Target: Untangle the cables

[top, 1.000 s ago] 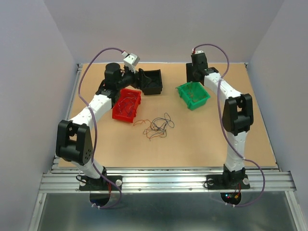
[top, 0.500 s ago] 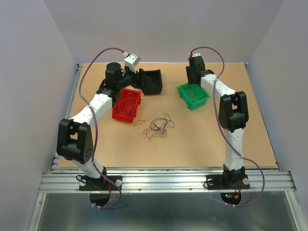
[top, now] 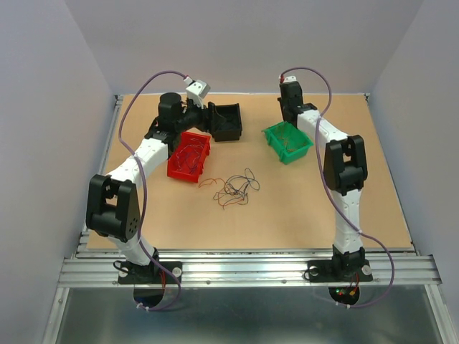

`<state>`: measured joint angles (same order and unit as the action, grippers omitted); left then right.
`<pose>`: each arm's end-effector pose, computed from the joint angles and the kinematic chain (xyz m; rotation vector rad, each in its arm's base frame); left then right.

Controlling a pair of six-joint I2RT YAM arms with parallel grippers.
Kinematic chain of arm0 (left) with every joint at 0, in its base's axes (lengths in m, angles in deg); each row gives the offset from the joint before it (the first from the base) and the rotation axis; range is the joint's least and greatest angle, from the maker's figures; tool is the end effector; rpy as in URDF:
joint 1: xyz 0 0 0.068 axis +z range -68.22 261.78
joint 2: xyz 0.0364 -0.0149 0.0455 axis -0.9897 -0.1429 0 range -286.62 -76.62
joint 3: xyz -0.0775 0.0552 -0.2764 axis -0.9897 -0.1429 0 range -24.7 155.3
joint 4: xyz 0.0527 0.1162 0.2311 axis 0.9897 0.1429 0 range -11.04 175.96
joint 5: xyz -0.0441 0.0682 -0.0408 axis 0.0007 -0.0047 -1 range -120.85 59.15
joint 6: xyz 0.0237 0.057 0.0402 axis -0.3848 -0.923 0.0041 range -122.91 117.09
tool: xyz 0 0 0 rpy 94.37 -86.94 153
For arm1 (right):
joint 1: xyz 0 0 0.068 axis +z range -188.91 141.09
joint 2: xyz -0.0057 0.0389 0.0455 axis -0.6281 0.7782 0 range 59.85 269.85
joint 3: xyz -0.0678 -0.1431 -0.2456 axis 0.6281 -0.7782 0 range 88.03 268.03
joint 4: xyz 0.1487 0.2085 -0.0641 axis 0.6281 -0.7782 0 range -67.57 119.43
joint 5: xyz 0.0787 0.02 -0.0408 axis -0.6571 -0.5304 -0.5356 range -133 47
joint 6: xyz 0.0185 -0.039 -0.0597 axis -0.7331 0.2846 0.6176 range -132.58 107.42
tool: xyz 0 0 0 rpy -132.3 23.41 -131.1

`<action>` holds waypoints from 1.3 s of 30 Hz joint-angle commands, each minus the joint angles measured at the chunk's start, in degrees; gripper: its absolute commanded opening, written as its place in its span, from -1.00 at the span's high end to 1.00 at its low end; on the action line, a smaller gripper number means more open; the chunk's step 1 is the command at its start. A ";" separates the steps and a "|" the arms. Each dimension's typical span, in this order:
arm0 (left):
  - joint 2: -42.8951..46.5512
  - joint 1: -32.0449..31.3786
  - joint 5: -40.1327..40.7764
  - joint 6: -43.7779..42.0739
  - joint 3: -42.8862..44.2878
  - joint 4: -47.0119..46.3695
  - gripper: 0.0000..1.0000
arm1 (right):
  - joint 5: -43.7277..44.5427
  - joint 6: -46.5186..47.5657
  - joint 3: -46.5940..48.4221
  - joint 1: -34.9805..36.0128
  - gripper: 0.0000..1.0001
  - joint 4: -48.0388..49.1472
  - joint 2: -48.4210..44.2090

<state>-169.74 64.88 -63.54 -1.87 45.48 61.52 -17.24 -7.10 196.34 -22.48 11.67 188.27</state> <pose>0.3846 -0.1517 0.3438 0.6603 1.5674 -0.7089 0.5368 0.1305 0.2277 -0.1740 2.1763 -0.3926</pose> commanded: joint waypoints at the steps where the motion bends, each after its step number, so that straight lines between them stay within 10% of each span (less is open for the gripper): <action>1: 0.40 -0.23 -0.62 -0.77 2.86 -1.38 -0.38 | 0.26 1.03 1.73 1.24 0.99 3.61 -1.41; 14: 0.57 -0.23 -1.15 -0.77 2.87 -1.20 -0.38 | 0.87 2.00 -5.21 4.23 0.99 6.59 -8.53; 16: 0.48 -0.23 -1.24 -0.69 2.95 -1.20 -0.38 | 1.40 2.34 -5.83 4.40 0.61 6.68 -8.80; 17: 0.48 -0.23 -1.15 -0.69 2.95 -1.20 -0.38 | 2.01 2.52 -5.92 4.58 -0.01 6.77 -8.98; 19: 0.66 -0.23 -1.33 -0.77 2.87 -1.11 -0.38 | 2.97 2.61 -5.92 4.49 -0.25 6.86 -8.80; 39: 0.22 -0.23 -1.41 -0.77 3.04 -1.11 -0.38 | 7.73 2.79 -9.52 3.88 -0.14 6.77 -7.83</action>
<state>-169.78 64.88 -63.80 -1.93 45.56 62.07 -10.26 -3.59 188.43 -18.22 16.50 182.11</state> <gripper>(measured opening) 0.691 0.575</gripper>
